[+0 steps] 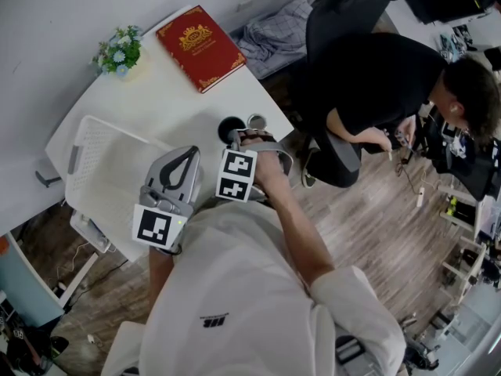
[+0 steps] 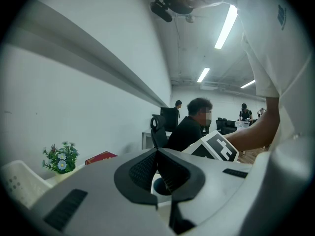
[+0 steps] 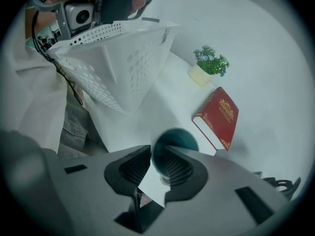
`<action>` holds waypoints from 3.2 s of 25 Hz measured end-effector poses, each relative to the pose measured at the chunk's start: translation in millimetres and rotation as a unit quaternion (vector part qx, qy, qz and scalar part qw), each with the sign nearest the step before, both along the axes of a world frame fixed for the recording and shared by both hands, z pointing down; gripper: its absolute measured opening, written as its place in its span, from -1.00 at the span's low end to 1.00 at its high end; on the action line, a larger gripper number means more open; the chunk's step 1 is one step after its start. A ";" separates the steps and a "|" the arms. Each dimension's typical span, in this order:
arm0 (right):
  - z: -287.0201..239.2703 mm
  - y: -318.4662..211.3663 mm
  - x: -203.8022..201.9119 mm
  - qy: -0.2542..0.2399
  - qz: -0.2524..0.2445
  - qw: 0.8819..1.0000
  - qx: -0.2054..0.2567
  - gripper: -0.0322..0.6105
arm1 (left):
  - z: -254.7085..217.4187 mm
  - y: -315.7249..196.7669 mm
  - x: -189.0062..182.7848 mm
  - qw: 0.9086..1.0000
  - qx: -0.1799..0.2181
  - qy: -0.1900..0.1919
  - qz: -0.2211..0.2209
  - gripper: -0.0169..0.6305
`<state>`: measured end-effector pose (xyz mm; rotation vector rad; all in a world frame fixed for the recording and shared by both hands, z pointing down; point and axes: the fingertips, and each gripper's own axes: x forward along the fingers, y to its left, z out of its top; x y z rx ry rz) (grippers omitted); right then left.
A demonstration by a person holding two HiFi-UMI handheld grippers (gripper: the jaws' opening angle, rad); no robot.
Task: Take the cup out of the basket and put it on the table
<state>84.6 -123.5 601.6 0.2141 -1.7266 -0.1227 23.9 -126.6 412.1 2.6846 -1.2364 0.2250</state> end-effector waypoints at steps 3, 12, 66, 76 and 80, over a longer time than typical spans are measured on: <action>0.5 2.5 0.7 0.002 0.000 1.000 -0.005 -0.63 | -0.3 1.2 0.1 1.000 0.002 -0.001 0.002 -0.92; -0.1 3.3 3.3 0.005 0.001 1.000 -0.003 -0.63 | 0.1 2.6 0.5 1.000 0.002 -0.001 0.004 -0.92; -289.6 20.4 21.3 -0.648 0.154 0.740 0.094 -0.86 | -79.1 27.9 12.9 0.993 0.090 0.062 0.047 -0.92; -285.3 33.3 19.4 -0.648 0.135 0.744 0.096 -0.86 | -83.5 35.4 24.0 0.991 0.099 0.065 0.061 -0.92; -282.6 32.7 18.7 -0.648 0.133 0.745 0.086 -0.86 | -82.3 34.4 23.1 0.992 0.097 0.058 0.060 -0.92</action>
